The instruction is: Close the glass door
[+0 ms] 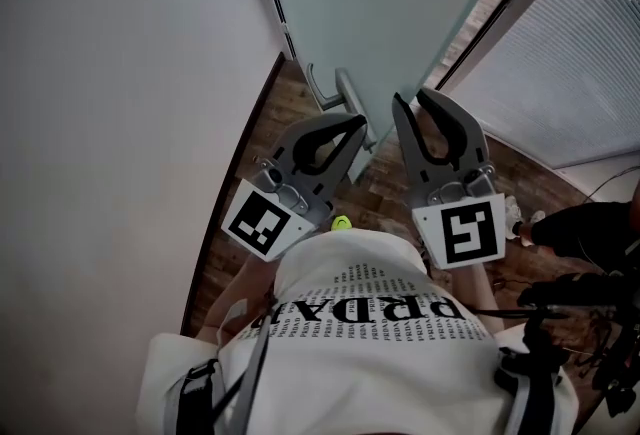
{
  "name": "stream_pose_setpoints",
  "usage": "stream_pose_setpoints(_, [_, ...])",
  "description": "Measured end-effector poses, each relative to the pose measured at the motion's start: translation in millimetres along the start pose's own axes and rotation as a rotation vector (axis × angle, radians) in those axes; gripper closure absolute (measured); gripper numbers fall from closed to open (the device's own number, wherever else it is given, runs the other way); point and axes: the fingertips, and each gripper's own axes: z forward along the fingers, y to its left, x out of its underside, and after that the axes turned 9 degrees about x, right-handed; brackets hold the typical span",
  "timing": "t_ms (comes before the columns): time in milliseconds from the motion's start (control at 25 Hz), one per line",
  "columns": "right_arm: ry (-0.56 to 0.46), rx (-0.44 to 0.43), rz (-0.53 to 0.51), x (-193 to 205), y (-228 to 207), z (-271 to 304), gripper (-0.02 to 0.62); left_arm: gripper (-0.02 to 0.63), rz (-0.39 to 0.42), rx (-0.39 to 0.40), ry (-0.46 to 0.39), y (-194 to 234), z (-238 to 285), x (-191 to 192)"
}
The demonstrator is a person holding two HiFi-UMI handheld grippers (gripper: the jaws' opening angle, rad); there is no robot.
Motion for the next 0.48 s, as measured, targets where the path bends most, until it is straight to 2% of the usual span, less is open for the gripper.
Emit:
stream_pose_setpoints(240, [0.008, 0.021, -0.014, -0.5, -3.9, 1.5, 0.529, 0.612, -0.015, 0.037, 0.008, -0.2, 6.3, 0.6])
stream_pose_setpoints(480, [-0.001, -0.003, -0.025, 4.9, -1.3, -4.7, 0.529, 0.612, -0.009, 0.029, -0.009, -6.3, 9.6, 4.5])
